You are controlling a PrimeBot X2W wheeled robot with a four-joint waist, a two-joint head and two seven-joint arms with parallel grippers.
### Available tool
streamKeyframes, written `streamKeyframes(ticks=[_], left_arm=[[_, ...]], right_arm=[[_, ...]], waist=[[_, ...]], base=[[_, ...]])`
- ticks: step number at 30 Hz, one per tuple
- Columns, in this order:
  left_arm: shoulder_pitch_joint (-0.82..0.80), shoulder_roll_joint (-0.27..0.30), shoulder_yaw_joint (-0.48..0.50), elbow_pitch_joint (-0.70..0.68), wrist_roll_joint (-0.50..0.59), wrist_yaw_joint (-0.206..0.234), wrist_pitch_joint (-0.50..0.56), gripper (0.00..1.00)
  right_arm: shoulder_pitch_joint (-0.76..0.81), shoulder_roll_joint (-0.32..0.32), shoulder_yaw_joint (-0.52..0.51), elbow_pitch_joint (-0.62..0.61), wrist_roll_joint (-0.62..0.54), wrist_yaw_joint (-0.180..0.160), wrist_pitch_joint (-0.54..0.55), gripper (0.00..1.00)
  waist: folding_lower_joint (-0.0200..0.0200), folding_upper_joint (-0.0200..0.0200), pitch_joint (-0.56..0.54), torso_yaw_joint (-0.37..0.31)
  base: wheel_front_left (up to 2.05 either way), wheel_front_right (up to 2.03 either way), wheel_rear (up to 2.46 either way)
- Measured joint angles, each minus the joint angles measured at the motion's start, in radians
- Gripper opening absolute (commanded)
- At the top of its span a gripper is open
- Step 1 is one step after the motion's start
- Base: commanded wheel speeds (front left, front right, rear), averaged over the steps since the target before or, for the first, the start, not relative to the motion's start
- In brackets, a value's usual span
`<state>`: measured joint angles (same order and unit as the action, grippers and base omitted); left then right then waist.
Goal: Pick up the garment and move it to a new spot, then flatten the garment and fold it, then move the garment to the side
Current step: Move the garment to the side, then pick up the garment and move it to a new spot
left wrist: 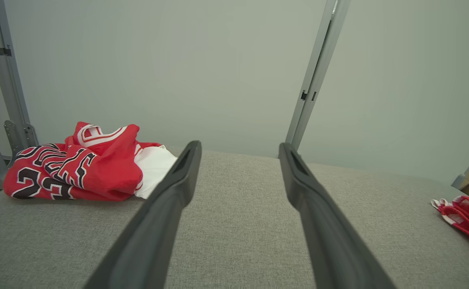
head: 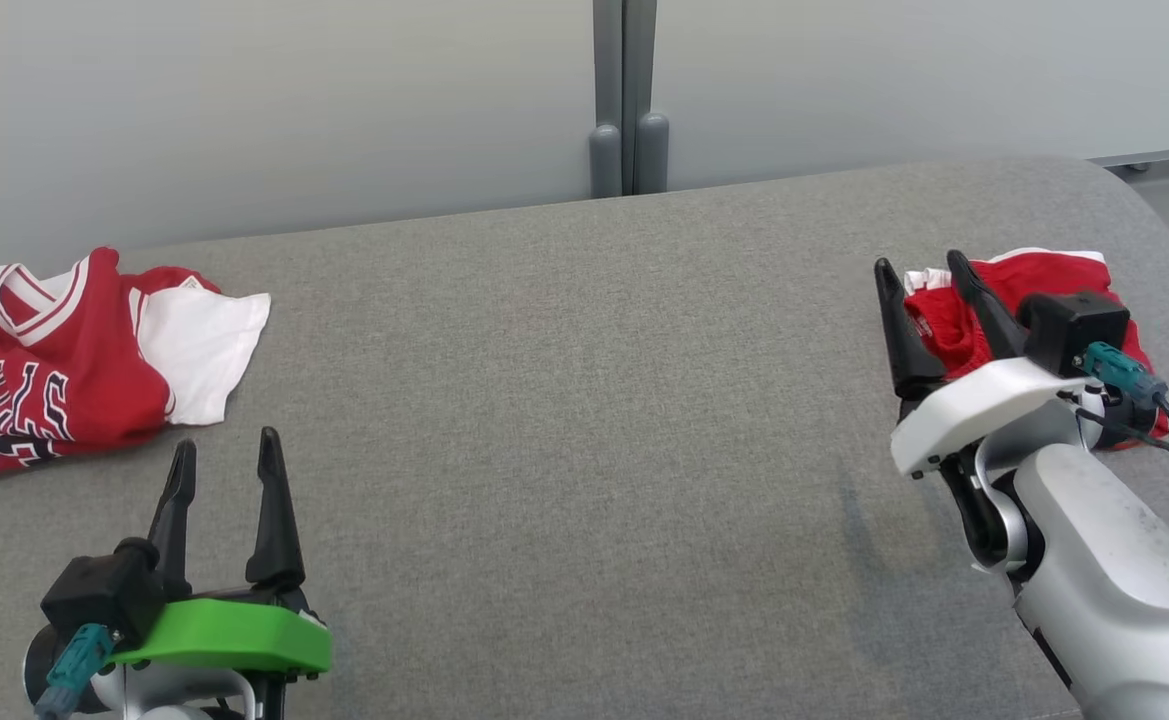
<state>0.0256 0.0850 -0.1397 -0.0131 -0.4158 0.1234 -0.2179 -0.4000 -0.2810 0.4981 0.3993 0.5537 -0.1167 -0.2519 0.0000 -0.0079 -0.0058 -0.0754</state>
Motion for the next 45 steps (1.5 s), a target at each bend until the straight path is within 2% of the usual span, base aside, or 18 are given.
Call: streamKeyframes(ticks=[14,30,45], left_arm=[[0.029,-0.009,0.019,0.004,0.025,0.0,-0.005,1.0],[0.033,-0.017,0.022,0.021,0.052,0.0,-0.012,1.0],[0.033,-0.031,0.005,0.034,0.054,0.0,-0.012,1.0]], right_arm=[[0.146,0.029,-0.055,-0.105,-0.065,-0.008,0.0,1.0],[0.233,0.058,-0.122,-0.161,-0.128,-0.009,0.0,1.0],[0.289,0.066,-0.171,-0.2,-0.177,-0.009,0.0,1.0]], waist=[[0.0,0.0,0.003,-0.001],[0.0,0.0,0.006,0.02],[0.0,0.0,0.006,0.073]], base=[[0.0,0.0,0.0],[0.0,0.0,0.0],[0.0,0.0,0.0]])
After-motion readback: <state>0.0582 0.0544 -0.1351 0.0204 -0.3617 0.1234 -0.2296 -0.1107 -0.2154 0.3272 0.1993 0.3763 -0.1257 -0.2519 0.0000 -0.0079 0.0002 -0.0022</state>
